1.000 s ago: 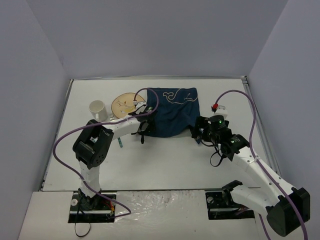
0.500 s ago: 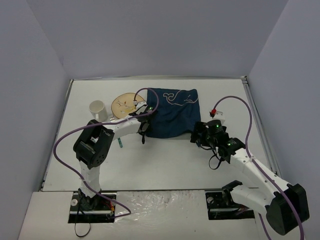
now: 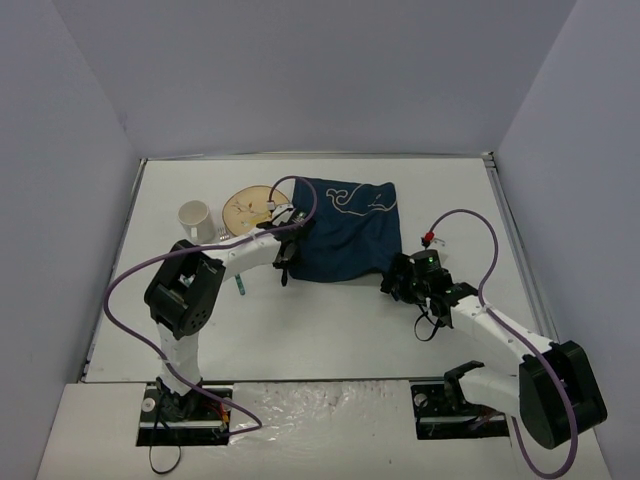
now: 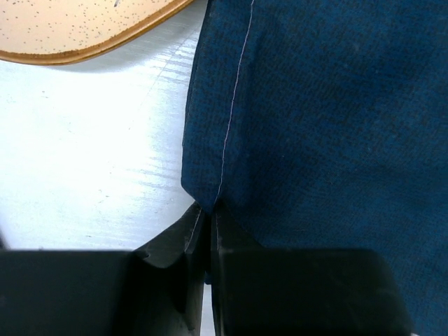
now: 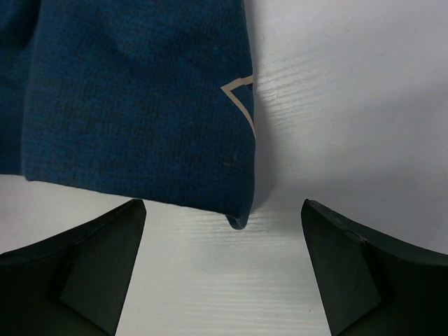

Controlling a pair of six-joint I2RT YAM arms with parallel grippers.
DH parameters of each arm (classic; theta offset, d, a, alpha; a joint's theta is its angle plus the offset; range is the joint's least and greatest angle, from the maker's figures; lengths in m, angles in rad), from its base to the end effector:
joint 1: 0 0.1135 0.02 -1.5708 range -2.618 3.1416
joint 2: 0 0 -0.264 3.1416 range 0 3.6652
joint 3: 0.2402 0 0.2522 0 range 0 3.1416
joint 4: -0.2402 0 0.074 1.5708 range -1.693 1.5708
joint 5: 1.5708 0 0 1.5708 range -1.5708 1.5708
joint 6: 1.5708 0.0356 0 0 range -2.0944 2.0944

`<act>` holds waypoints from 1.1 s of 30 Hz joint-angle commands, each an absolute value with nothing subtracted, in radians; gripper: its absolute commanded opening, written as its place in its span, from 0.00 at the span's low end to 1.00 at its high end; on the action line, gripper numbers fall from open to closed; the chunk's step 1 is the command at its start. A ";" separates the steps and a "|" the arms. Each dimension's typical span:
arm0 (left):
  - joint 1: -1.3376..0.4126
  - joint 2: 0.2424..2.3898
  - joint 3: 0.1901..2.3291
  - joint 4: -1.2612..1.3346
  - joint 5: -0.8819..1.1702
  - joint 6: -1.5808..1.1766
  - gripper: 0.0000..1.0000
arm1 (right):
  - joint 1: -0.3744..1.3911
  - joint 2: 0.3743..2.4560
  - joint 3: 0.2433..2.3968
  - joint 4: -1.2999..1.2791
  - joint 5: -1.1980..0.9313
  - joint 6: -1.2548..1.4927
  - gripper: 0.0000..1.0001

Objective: Set the dinner table for one person

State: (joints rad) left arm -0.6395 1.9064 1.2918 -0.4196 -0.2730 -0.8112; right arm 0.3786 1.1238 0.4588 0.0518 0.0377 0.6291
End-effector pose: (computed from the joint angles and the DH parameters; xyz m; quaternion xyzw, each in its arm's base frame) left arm 0.3243 -0.2292 0.1775 -0.1178 0.9486 -0.0761 0.2836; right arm 0.2098 0.0820 0.1846 0.1195 0.8794 0.2077 0.4115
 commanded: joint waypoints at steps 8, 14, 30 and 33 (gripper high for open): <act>-0.635 1.806 1.391 -0.506 -0.240 -0.765 0.00 | 0.368 1.195 0.430 0.251 0.042 0.662 0.65; -0.624 1.766 1.447 -0.539 -0.229 -0.744 0.00 | 0.368 1.202 0.422 0.257 0.059 0.672 0.47; -0.562 1.804 1.944 -0.709 -0.142 -0.617 0.00 | 0.349 1.162 0.858 -0.140 0.414 0.360 0.00; -0.540 1.861 2.115 -0.743 -0.127 -0.576 0.00 | 0.322 1.230 1.040 -0.195 0.570 0.212 0.00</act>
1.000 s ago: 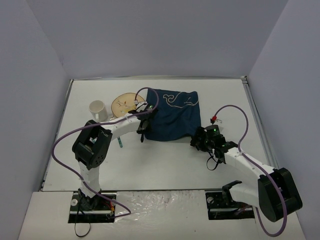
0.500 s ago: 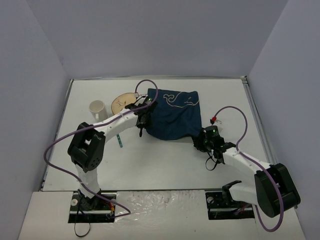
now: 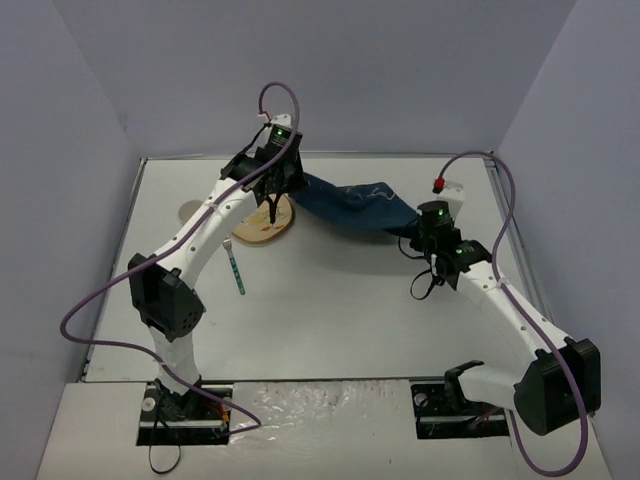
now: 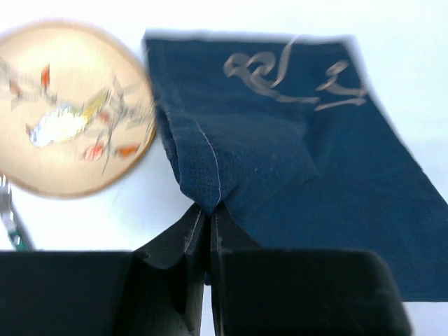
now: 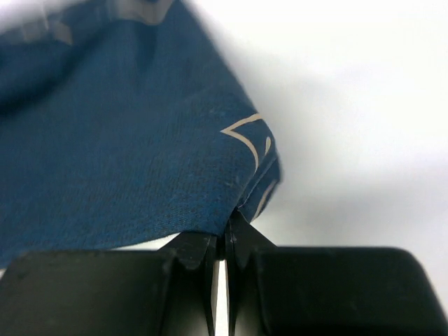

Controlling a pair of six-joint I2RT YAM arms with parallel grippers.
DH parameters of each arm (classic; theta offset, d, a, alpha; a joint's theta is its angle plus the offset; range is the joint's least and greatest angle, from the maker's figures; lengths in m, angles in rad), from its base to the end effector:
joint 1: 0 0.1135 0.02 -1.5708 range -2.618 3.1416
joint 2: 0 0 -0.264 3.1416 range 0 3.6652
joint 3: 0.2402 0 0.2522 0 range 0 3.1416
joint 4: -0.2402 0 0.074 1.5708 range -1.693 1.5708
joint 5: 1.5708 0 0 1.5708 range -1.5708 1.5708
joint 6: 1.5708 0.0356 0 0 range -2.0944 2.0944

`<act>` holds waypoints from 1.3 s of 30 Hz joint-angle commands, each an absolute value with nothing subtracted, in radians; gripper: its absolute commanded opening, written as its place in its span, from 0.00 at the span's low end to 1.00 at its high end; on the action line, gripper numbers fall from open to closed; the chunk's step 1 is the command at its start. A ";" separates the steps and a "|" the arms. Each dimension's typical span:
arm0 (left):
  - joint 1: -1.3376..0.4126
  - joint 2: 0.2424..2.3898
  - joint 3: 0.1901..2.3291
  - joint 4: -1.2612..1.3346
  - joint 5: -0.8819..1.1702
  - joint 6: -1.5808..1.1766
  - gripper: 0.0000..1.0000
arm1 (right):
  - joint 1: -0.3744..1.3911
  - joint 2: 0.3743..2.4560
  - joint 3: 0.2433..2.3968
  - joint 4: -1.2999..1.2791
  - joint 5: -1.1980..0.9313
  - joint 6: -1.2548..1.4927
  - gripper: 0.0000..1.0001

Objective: Set the dinner table for one person

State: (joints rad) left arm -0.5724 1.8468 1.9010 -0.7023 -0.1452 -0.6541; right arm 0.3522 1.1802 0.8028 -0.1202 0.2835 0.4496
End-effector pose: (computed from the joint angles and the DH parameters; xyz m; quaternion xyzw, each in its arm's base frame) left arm 0.3562 -0.2234 0.3748 -0.0687 0.8910 -0.2024 0.4005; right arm 0.2516 0.0819 0.2715 0.1136 0.8463 0.0857 0.5133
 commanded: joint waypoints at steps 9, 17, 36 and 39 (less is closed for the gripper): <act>-0.482 1.875 2.239 -0.561 -0.002 -0.485 0.00 | 0.260 1.348 1.384 -0.059 0.841 -0.122 0.00; -0.517 1.524 1.464 -0.182 0.012 -0.568 0.00 | 0.271 1.080 1.027 0.000 0.771 -0.062 0.00; -0.802 1.288 0.906 -0.409 -0.170 -0.870 0.45 | 0.282 0.857 0.923 -0.463 0.258 0.496 0.82; -0.802 1.274 0.938 -0.462 -0.203 -0.854 0.62 | 0.282 0.858 0.908 -0.488 0.202 0.509 0.93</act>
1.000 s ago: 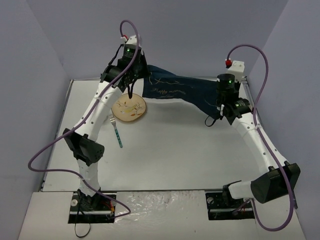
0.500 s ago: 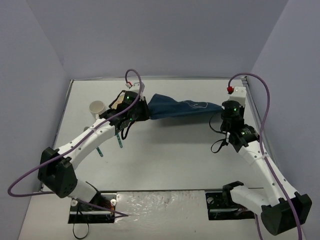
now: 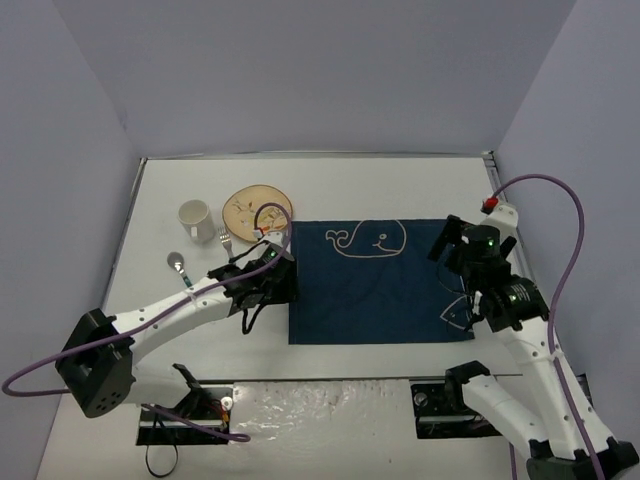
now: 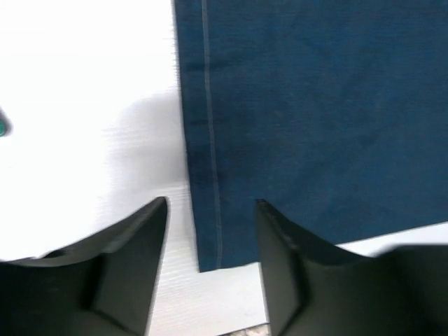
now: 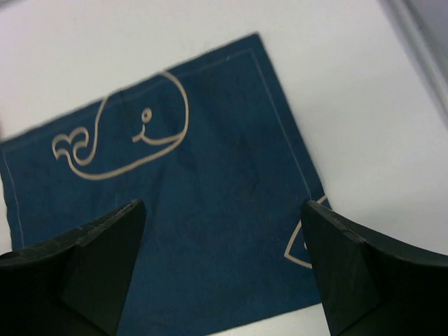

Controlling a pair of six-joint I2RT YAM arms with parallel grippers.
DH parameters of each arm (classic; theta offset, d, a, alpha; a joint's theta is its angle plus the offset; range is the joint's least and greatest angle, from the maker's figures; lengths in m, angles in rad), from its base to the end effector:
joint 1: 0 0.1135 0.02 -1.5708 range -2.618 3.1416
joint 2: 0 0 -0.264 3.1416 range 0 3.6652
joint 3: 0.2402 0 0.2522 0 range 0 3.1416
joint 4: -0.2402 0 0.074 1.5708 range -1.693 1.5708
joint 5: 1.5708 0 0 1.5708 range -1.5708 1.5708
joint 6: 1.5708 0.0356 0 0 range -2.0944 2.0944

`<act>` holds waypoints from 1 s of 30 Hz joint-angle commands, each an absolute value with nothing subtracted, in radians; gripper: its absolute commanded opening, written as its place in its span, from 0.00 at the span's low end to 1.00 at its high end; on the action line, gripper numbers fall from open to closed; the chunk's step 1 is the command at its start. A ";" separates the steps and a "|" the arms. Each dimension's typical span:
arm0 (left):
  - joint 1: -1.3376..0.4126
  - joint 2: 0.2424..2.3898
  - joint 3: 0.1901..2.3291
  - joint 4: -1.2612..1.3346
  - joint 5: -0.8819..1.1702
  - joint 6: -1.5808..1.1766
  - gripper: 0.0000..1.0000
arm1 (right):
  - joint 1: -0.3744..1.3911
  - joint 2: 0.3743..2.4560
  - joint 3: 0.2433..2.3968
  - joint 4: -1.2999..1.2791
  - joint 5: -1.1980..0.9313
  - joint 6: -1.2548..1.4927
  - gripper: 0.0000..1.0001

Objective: Set the dinner table for one person

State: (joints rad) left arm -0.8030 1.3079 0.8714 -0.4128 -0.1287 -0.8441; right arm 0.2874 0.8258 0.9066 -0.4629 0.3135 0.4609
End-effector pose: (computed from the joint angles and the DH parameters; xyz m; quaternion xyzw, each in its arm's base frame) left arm 0.1915 -0.1918 0.2372 -0.0419 0.9330 -0.2175 0.2835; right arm 0.1761 0.0406 0.3469 0.1580 0.8077 0.0818 0.5621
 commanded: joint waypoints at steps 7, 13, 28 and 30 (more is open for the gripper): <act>-0.802 1.328 0.998 -0.409 -0.215 -0.797 0.84 | 0.281 1.023 0.851 -0.440 0.193 0.551 0.99; -0.813 1.550 1.103 -0.304 -0.195 -0.803 0.82 | 0.278 1.227 0.785 -0.295 0.175 0.589 0.99; -0.844 1.999 1.371 -0.316 -0.210 -0.858 0.58 | 0.140 1.575 0.726 -0.073 0.104 0.631 0.99; -0.831 2.047 1.402 -0.318 -0.200 -0.866 0.58 | 0.117 1.638 0.747 -0.057 0.099 0.624 1.00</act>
State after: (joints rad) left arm -0.8501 1.9708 1.3476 -0.3170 -0.2103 -0.8335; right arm 0.1694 1.5180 0.7399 -0.1346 0.1424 0.6047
